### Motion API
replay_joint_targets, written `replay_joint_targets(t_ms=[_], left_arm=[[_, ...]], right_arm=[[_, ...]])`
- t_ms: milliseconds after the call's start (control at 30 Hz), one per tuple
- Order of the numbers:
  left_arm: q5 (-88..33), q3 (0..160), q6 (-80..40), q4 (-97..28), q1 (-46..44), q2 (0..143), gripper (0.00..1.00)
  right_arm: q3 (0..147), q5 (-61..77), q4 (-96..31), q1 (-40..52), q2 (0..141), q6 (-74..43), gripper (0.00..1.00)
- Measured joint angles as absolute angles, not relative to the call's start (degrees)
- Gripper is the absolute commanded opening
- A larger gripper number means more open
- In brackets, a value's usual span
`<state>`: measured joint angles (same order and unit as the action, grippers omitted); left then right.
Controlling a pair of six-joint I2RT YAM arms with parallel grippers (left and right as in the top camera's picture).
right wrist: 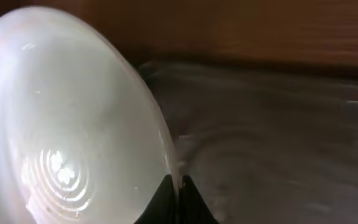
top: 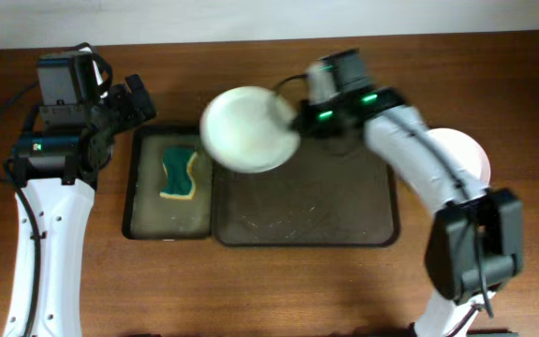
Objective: Clean dirty plates on tray and stack at the side
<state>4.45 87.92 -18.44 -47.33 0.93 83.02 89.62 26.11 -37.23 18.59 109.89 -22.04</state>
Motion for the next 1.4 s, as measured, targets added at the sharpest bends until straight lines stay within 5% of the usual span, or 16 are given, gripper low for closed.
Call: replay_joint_targets(t_ms=[233,467,700,767,833,900,1200,1333,1400], left_arm=[[4.43,87.92,-18.44,-47.37,0.89,83.05,0.99],[4.45,87.92,-18.44,-47.37,0.89,83.05,0.99],[4.43,87.92,-18.46,-47.37,0.89,83.02,1.00],[4.45,87.92,-18.44,-47.37,0.89,83.02,0.99],[4.43,87.92,-18.46,-47.37,0.89,83.05,0.99],[4.43,87.92,-18.44,-47.37,0.89,83.02,0.99],[4.43,87.92,-18.44,-47.37,0.89,83.02,0.99],[4.45,87.92,-18.44,-47.35,0.89,83.05,0.99],[4.45,87.92,-18.44,-47.37,0.89,83.05,0.99]], right_arm=[[89.91,26.96,-54.52,-18.35,109.80,-21.85,0.04],[87.81,11.11,-61.17,-32.38,109.80,-20.43,0.04],[85.69,7.22,-61.41,-32.75,109.80,-19.55,0.04],[85.69,5.41,-61.93,-32.75,109.80,-19.44,0.21],[85.69,4.10,-62.13,-32.75,109.80,-19.03,0.51],[85.69,4.29,-62.24,-32.75,109.80,-16.69,0.60],[85.69,15.42,-64.58,-23.53,109.80,-3.22,0.62],[85.69,15.38,-66.92,-13.80,109.80,-0.10,0.70],[85.69,15.44,-67.09,-7.77,109.80,2.26,0.82]])
